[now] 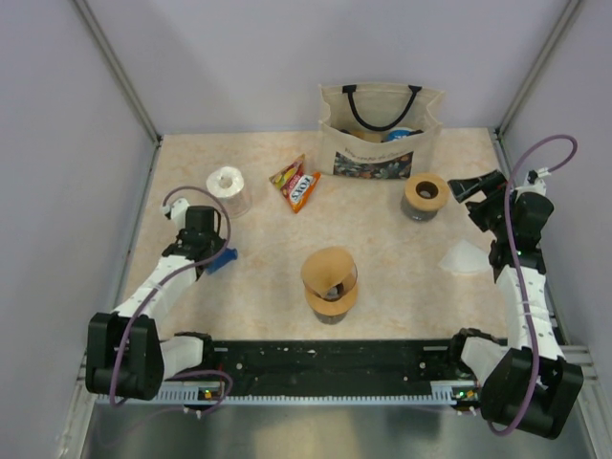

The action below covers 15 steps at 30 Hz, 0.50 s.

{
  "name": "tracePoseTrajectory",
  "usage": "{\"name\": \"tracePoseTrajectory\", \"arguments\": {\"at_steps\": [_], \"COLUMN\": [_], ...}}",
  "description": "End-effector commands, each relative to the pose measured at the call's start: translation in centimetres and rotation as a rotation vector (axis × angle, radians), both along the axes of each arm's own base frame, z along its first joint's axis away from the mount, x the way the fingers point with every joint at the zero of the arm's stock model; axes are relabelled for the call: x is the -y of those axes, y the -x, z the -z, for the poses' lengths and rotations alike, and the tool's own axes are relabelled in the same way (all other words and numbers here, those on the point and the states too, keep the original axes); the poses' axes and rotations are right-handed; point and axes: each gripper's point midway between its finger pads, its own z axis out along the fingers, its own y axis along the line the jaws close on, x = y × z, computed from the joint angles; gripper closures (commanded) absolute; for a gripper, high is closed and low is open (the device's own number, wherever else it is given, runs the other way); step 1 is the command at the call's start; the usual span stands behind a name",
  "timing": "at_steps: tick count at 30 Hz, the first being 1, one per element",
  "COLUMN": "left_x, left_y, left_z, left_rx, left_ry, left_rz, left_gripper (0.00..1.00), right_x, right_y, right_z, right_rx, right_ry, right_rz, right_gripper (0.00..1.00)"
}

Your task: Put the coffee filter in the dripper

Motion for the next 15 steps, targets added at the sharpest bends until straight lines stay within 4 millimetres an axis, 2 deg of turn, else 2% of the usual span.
{"name": "tracePoseTrajectory", "arguments": {"at_steps": [1,4,7,9,11,15], "left_x": [1.2,1.9,3.2,4.5,6.9,10.7], "left_y": [-1.0,-1.4,-2.0,-3.0,-4.3,-6.2], "left_z": [0.0,-0.5,-1.5,-3.2,-6.1,-13.5], "left_rx": [0.027,0.031,0.036,0.078,0.171,0.374], "left_ry": [0.036,0.053,0.063,0.073,0.103,0.061], "left_rz": [0.068,0.116,0.208,0.315,0.460,0.729], "left_gripper": [0.85,1.00,1.00,1.00,1.00,1.00], "right_x": [-0.3,-0.4,-0.6,-1.0,-1.6,-3.3], "right_y": [-0.1,0.0,0.1,0.1,0.0,0.1], "right_z": [-1.8,-2.1,-2.4,-2.6,-3.0,-3.7], "right_rx": [0.054,0.062,0.071,0.087,0.117,0.145], "right_ry": [0.009,0.013,0.013,0.009,-0.003,-0.036], "right_rz": [-0.011,-0.013,-0.023,-0.048,-0.083,-0.198], "right_gripper": [0.01,0.01,0.01,0.01,0.01,0.01]}}
